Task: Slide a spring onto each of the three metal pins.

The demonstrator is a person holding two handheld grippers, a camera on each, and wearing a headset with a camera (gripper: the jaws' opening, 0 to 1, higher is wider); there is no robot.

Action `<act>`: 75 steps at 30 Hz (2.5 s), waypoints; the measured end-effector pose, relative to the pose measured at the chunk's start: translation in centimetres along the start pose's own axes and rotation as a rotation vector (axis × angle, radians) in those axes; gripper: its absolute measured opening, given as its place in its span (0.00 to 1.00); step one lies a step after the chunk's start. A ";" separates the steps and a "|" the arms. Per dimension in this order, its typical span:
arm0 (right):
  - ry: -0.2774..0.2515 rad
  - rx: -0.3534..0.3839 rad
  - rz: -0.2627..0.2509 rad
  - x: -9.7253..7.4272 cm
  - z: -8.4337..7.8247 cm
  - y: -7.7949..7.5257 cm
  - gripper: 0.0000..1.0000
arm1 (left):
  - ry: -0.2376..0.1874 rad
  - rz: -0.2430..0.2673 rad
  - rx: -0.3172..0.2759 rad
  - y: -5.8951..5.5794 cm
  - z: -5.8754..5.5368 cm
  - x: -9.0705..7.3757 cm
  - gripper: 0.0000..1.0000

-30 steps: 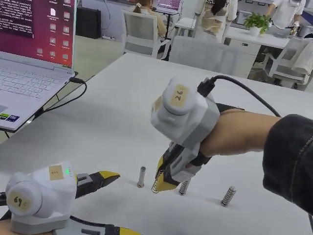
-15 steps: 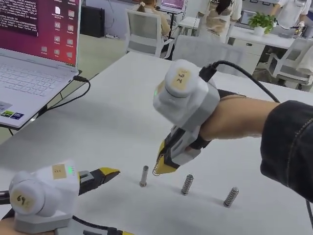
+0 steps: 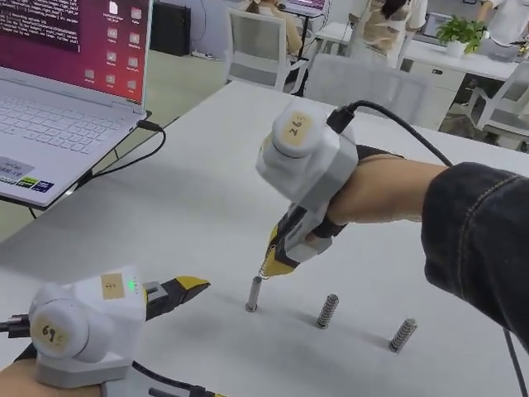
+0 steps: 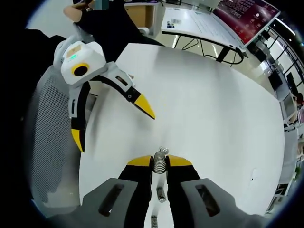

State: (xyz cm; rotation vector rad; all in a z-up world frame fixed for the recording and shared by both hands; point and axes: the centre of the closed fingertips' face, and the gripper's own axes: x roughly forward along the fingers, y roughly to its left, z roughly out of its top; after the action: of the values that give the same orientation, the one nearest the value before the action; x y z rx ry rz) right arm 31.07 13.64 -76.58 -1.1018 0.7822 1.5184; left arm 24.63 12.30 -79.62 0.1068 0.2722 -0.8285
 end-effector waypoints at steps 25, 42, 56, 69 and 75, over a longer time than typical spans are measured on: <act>0.036 0.025 0.034 2.6 -0.7 -0.8 0.09 | 0.000 0.000 -0.007 0.3 -0.4 0.0 0.97; 0.087 0.023 0.053 5.3 -1.5 -0.4 0.09 | 0.009 -0.004 -0.016 0.5 -0.7 -0.1 0.96; 0.098 0.034 0.071 7.2 -2.3 -0.1 0.09 | 0.013 -0.002 -0.025 0.5 -1.1 -0.1 0.95; 0.116 0.024 0.068 8.1 -2.9 0.1 0.10 | 0.013 -0.001 -0.031 0.5 -1.1 0.0 0.95; 0.120 0.028 0.065 8.2 -3.2 0.3 0.13 | 0.013 0.000 -0.033 0.6 -1.1 -0.1 0.94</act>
State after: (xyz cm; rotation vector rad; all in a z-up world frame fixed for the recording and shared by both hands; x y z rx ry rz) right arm 31.42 13.67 -85.34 -1.1646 0.9270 1.5016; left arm 24.77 12.96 -80.70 0.0817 0.2975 -0.8231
